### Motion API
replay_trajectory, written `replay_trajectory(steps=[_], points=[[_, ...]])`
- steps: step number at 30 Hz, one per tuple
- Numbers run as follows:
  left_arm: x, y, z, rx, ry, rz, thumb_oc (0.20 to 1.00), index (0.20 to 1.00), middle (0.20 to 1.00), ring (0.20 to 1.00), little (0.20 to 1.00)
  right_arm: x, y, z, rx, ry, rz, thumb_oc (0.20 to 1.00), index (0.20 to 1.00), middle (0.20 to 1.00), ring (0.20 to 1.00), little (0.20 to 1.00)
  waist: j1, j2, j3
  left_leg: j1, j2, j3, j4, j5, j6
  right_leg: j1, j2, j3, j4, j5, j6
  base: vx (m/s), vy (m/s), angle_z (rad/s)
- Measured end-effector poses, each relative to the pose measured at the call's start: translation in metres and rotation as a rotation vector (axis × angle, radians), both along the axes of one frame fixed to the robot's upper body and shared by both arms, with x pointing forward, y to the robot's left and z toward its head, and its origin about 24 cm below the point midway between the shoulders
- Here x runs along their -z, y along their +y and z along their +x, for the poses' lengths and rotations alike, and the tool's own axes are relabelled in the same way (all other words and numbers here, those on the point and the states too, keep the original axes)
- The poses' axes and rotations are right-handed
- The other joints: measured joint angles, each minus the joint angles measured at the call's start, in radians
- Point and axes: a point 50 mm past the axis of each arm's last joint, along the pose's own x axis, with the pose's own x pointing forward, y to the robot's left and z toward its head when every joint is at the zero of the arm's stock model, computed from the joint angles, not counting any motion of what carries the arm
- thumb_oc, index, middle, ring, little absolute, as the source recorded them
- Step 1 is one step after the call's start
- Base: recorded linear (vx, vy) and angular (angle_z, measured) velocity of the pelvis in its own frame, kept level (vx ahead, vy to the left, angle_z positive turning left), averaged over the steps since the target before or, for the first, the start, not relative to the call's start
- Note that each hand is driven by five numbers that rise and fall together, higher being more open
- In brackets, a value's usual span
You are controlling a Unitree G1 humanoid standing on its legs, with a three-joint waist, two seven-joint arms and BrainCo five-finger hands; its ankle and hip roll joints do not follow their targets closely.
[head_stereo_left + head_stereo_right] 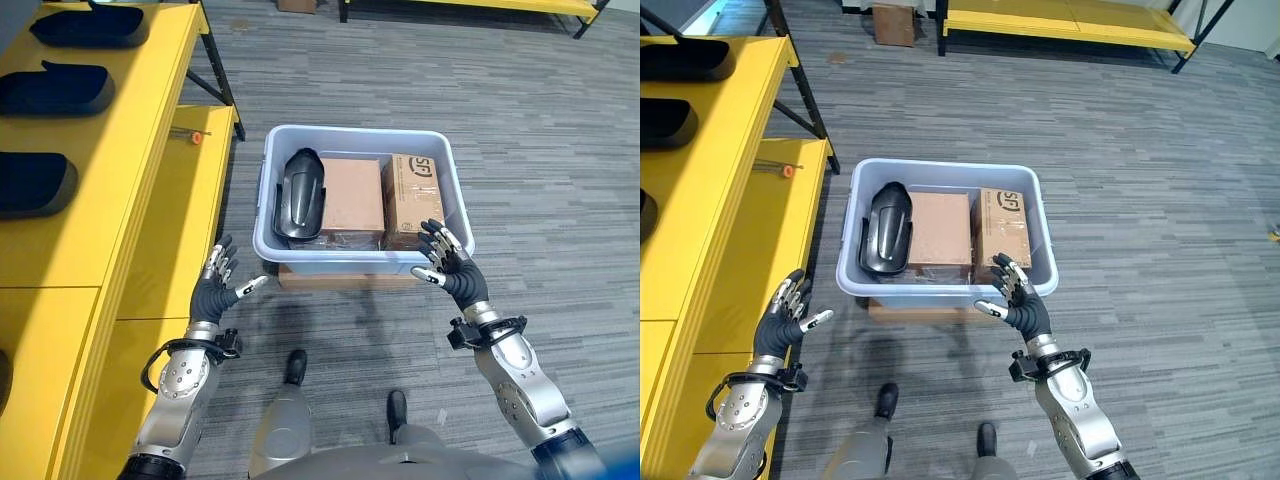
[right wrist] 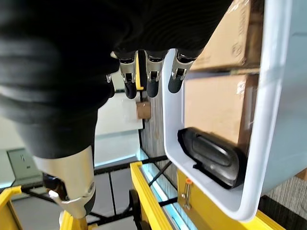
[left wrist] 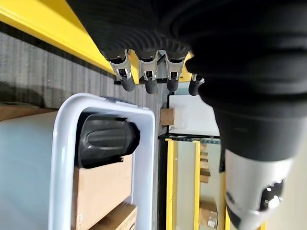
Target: Move parts from the plastic box to the shelf.
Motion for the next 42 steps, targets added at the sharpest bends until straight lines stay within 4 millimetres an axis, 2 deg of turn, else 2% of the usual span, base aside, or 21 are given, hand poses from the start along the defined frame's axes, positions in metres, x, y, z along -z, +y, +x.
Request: replay_trajectory(steps=[2,3,5,7,8,10,12,13,14,15,16,17,18,20,21,22,26,27,32,37,42], points=[[-0.001,0.0,0.001,-0.005,-0.005,0.01,1.0,1.0,1.0,1.0,1.0,-0.002,0.001,0.002,-0.004,-0.009,0.004,1.0,1.0,1.0,1.0,1.0,0.0,-0.003,0.008,-0.006,-0.023,-0.015,0.061,-0.041,0.016,0.011,-0.01,-0.013,0.045,-0.021,0.002,0.05,0.15,0.25],[-0.002,-0.001,0.002,0.0,-0.007,0.013,1.0,1.0,1.0,1.0,1.0,-0.002,0.001,0.001,-0.002,-0.008,0.002,1.0,1.0,1.0,1.0,1.0,-0.002,0.003,0.011,-0.017,-0.027,-0.025,0.096,-0.064,0.041,0.012,-0.012,-0.016,0.075,-0.03,0.001,0.04,0.133,0.35],[-0.008,-0.001,0.008,0.012,-0.03,0.032,1.0,1.0,1.0,1.0,1.0,-0.001,0.001,-0.001,-0.007,-0.003,0.007,1.0,1.0,1.0,1.0,1.0,-0.006,0.013,0.019,-0.018,-0.049,-0.046,0.13,-0.093,0.041,0.002,-0.021,-0.011,0.158,-0.037,-0.011,0.05,0.289,0.39],[-0.016,-0.009,0.018,0.058,-0.064,0.063,1.0,1.0,1.0,1.0,1.0,-0.002,0.002,-0.005,-0.015,-0.007,0.009,1.0,1.0,1.0,1.0,1.0,-0.019,0.047,0.037,-0.016,-0.082,-0.081,0.16,-0.093,0.088,-0.112,-0.031,0.011,0.425,-0.027,-0.027,-0.02,0.229,0.48],[-0.017,-0.011,0.019,0.074,-0.066,0.077,1.0,1.0,1.0,1.0,1.0,-0.003,0.006,-0.006,-0.029,-0.009,0.019,1.0,1.0,1.0,1.0,1.0,-0.03,0.052,0.04,-0.014,-0.095,-0.08,0.17,-0.088,0.095,-0.167,-0.037,0.02,0.528,-0.011,-0.046,0.0,0.117,0.21],[-0.018,-0.011,0.019,0.083,-0.068,0.085,1.0,1.0,1.0,1.0,1.0,-0.001,0.016,-0.008,-0.076,-0.001,0.025,1.0,1.0,1.0,1.0,1.0,-0.016,0.051,0.041,0.001,-0.103,-0.042,0.158,-0.086,0.097,-0.229,-0.064,0.013,0.614,0.001,-0.05,0.08,0.017,-0.23],[-0.016,-0.009,0.017,0.07,-0.058,0.085,1.0,1.0,1.0,1.0,1.0,0.0,0.022,-0.008,-0.09,0.003,0.041,1.0,1.0,1.0,1.0,1.0,0.008,0.045,0.041,0.005,-0.105,-0.023,0.141,-0.088,0.103,-0.241,-0.072,-0.051,0.511,-0.014,-0.029,0.08,-0.137,-0.53],[-0.016,-0.008,0.016,0.063,-0.056,0.082,1.0,1.0,1.0,1.0,1.0,-0.003,0.027,-0.004,-0.106,-0.011,0.042,1.0,1.0,1.0,1.0,1.0,0.012,0.037,0.042,0.006,-0.1,-0.023,0.121,-0.067,0.096,-0.244,-0.049,-0.078,0.406,-0.018,-0.027,0.05,-0.152,-0.53],[-0.016,-0.007,0.019,0.057,-0.061,0.08,1.0,1.0,1.0,1.0,1.0,-0.009,0.029,0.002,-0.116,-0.038,0.038,1.0,1.0,1.0,1.0,1.0,0.01,0.037,0.057,0.006,-0.089,-0.022,0.095,-0.045,0.087,-0.251,-0.016,-0.074,0.279,-0.017,-0.02,0.12,-0.199,-0.33],[-0.015,-0.006,0.022,0.058,-0.053,0.081,1.0,1.0,1.0,1.0,1.0,-0.014,0.03,0.006,-0.117,-0.06,0.037,1.0,1.0,1.0,1.0,1.0,-0.001,0.021,0.074,0.006,-0.085,-0.015,0.071,-0.038,0.08,-0.245,0.014,-0.067,0.142,0.009,0.014,0.13,-0.195,-0.02],[-0.012,-0.009,0.022,0.069,-0.041,0.077,1.0,1.0,1.0,1.0,1.0,-0.018,0.031,0.009,-0.115,-0.073,0.04,1.0,1.0,1.0,1.0,1.0,-0.013,0.014,0.081,0.006,-0.098,-0.012,0.062,-0.032,0.081,-0.246,0.016,-0.066,0.068,0.037,0.03,0.12,-0.196,0.23],[-0.007,-0.014,0.02,0.078,-0.024,0.058,1.0,1.0,1.0,1.0,1.0,-0.013,0.028,0.005,-0.101,-0.055,0.042,1.0,1.0,1.0,1.0,1.0,-0.016,0.0,0.082,0.016,-0.116,-0.012,0.05,-0.031,0.079,-0.241,0.02,-0.061,0.077,0.057,0.012,0.07,-0.261,0.45],[-0.004,-0.019,0.018,0.085,-0.016,0.036,1.0,1.0,1.0,1.0,1.0,-0.008,0.025,0.0,-0.085,-0.032,0.044,1.0,1.0,1.0,1.0,1.0,-0.01,0.003,0.083,0.024,-0.121,-0.015,0.037,-0.032,0.079,-0.227,0.025,-0.059,0.113,0.065,-0.01,0.05,-0.237,0.61],[0.0,-0.023,0.013,0.109,0.0,0.02,1.0,1.0,1.0,1.0,1.0,-0.003,0.022,-0.003,-0.078,-0.009,0.035,1.0,1.0,1.0,1.0,1.0,-0.008,0.001,0.082,0.036,-0.113,-0.034,-0.002,-0.033,0.078,-0.197,0.054,-0.134,0.142,0.076,-0.03,0.05,-0.248,0.73],[0.0,-0.022,0.008,0.109,0.003,0.017,1.0,1.0,1.0,1.0,1.0,-0.004,0.022,-0.003,-0.078,-0.016,0.032,1.0,1.0,1.0,1.0,1.0,-0.005,-0.003,0.083,0.029,-0.103,-0.036,-0.024,-0.027,0.072,-0.185,0.068,-0.154,0.128,0.08,-0.039,0.02,-0.129,0.57],[0.005,-0.019,0.0,0.105,0.036,0.014,1.0,1.0,1.0,1.0,1.0,-0.007,0.019,-0.001,-0.073,-0.026,0.023,1.0,1.0,1.0,1.0,1.0,-0.005,-0.001,0.083,0.022,-0.086,-0.042,-0.04,0.009,0.074,-0.178,0.088,-0.154,0.103,0.085,-0.068,0.01,-0.133,0.32],[0.008,-0.018,-0.004,0.1,0.054,0.01,1.0,1.0,1.0,1.0,1.0,-0.014,0.012,0.005,-0.048,-0.058,0.01,1.0,1.0,1.0,1.0,1.0,-0.014,0.026,0.097,0.003,-0.039,-0.049,-0.083,0.04,0.046,-0.204,0.131,-0.164,0.097,0.083,-0.096,0.02,-0.103,-0.03],[0.006,-0.019,-0.002,0.103,0.044,0.009,1.0,1.0,1.0,1.0,1.0,-0.015,0.013,0.006,-0.044,-0.061,0.009,1.0,1.0,1.0,1.0,1.0,-0.021,0.028,0.098,0.004,-0.03,-0.049,-0.096,0.043,0.042,-0.209,0.138,-0.168,0.094,0.087,-0.111,0.03,-0.059,-0.03],[-0.012,-0.026,0.016,0.133,-0.041,0.012,1.0,1.0,1.0,1.0,1.0,-0.016,0.012,0.007,-0.03,-0.062,0.011,1.0,1.0,1.0,1.0,1.0,-0.062,0.049,0.111,0.01,0.011,-0.05,-0.128,0.064,0.032,-0.219,0.176,-0.176,0.096,0.074,-0.134,0.01,-0.018,-0.04],[-0.033,-0.04,0.033,0.168,-0.141,0.014,1.0,1.0,1.0,1.0,1.0,-0.02,0.013,0.011,-0.024,-0.078,0.012,1.0,1.0,1.0,1.0,1.0,-0.081,0.076,0.127,0.013,0.028,-0.043,-0.159,0.072,0.022,-0.235,0.19,-0.171,0.094,0.068,-0.14,0.02,-0.011,-0.07],[-0.062,-0.052,0.05,0.192,-0.266,0.045,1.0,1.0,1.0,1.0,1.0,-0.027,0.013,0.014,-0.016,-0.119,0.021,1.0,1.0,1.0,1.0,1.0,-0.094,0.077,0.128,0.013,0.036,-0.03,-0.177,0.075,0.017,-0.251,0.196,-0.161,0.097,0.061,-0.144,0.03,-0.001,-0.07]])
